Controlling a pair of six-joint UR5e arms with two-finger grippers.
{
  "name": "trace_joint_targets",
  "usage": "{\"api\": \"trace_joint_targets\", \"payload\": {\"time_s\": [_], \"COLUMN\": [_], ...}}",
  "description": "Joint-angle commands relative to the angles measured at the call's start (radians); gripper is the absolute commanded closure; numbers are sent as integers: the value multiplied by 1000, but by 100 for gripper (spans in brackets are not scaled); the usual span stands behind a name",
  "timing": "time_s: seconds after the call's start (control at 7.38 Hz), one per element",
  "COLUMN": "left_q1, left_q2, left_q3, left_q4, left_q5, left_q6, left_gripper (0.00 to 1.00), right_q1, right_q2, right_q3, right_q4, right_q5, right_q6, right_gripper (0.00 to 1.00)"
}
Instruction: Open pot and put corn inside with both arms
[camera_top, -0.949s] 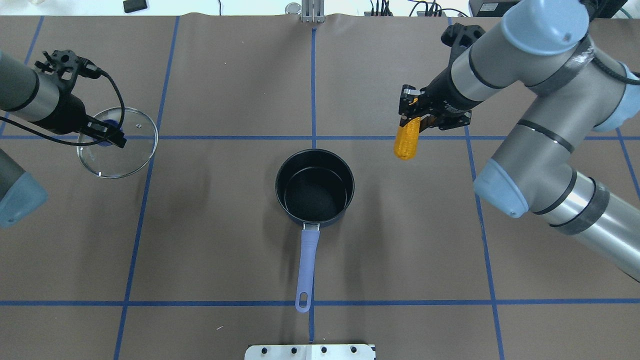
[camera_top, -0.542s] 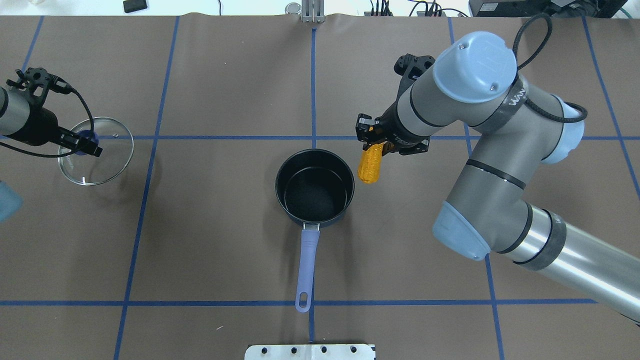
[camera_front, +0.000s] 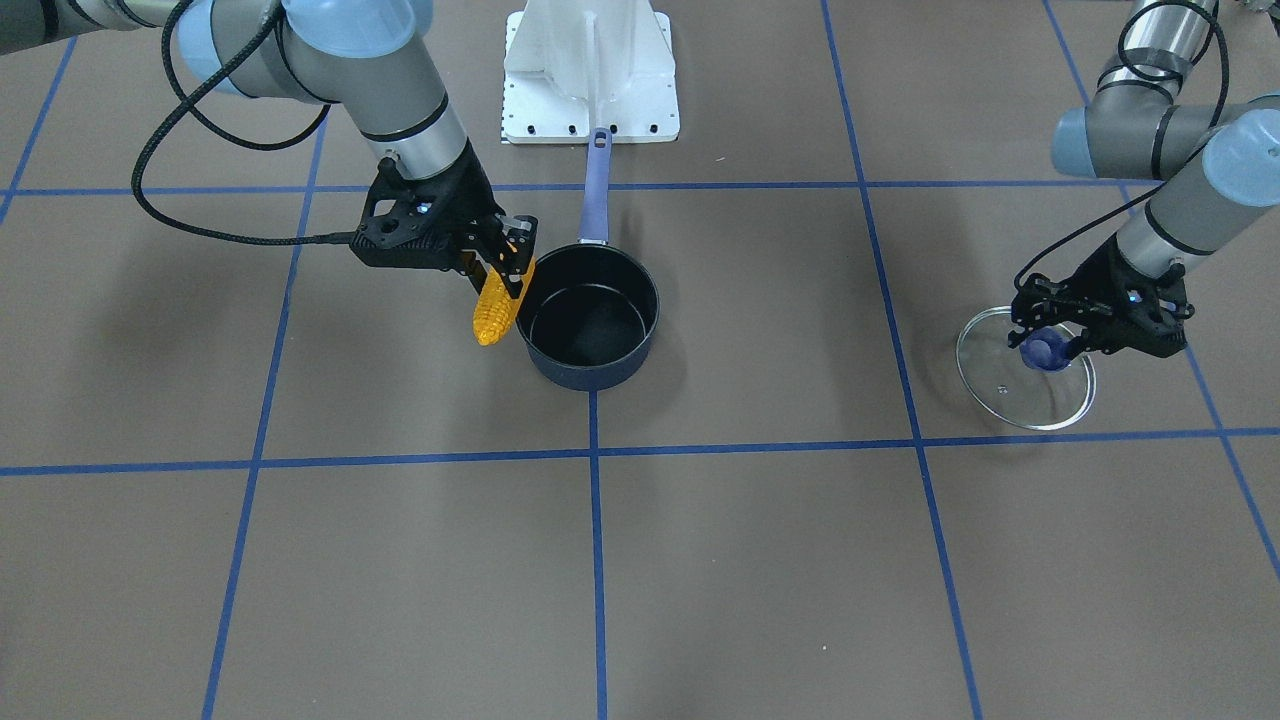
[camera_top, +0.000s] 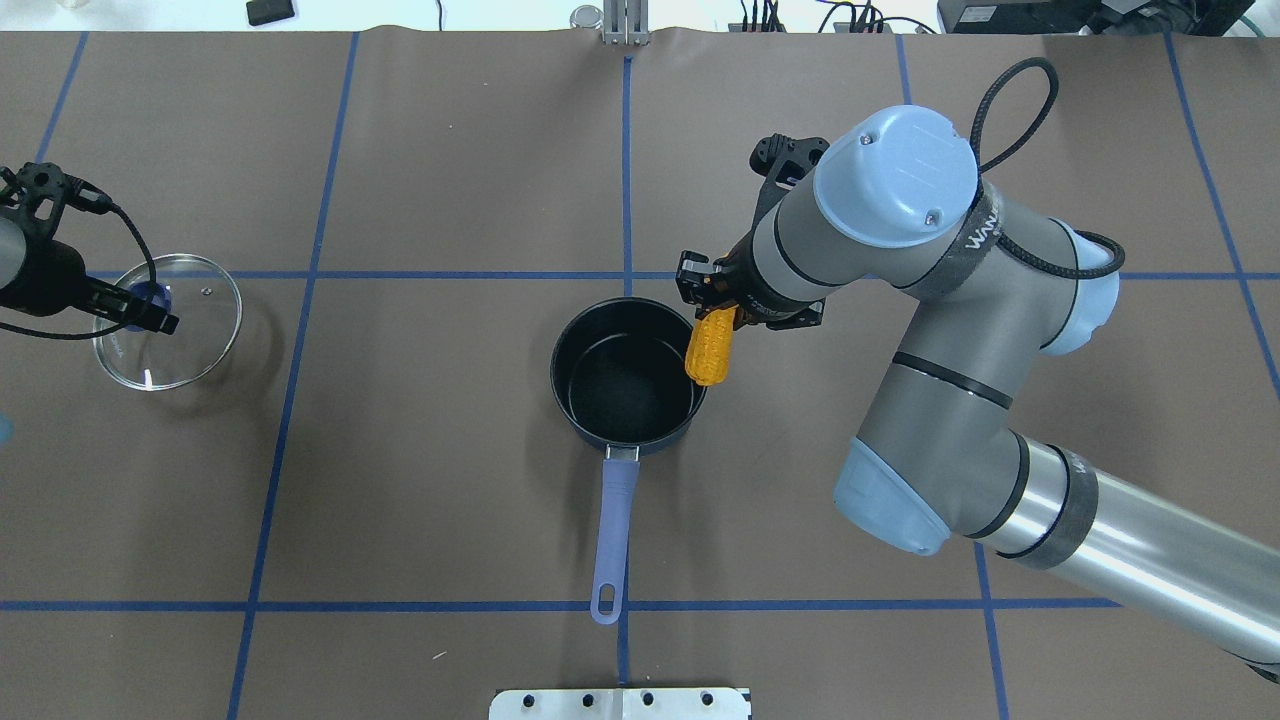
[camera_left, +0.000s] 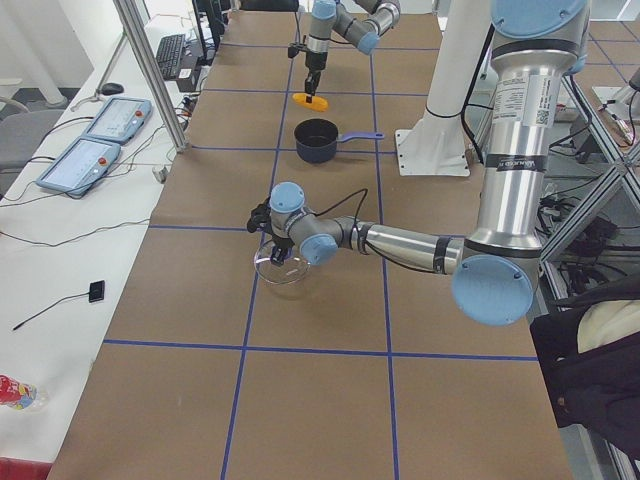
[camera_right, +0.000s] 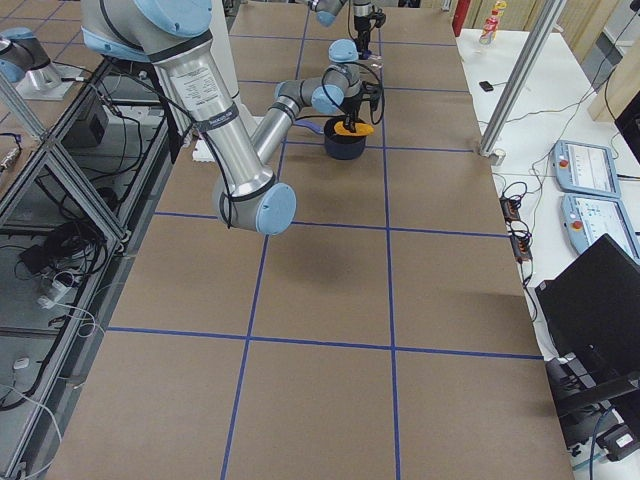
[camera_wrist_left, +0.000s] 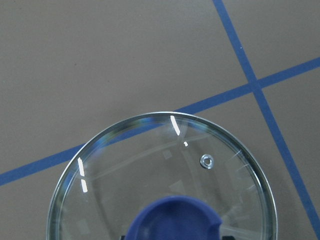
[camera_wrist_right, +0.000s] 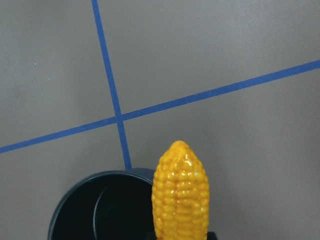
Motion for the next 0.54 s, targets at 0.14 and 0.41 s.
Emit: {"api": "trace_joint_targets", "payload": {"time_s": [0.14,0.41], "left_q1": [6,6], "left_q2": [0,0], "left_q3": [18,26], "left_q4": [-1,-1], "left_q5": [13,16], "left_q6": [2,5], "left_gripper": [62,61], "right_q1": [-12,-26], "right_q2": [9,24], "right_q3": [-3,-11], "right_q4": [1,1], "right_q5": [-9,-25], "right_q6": [0,26], "right_gripper": [97,97]}}
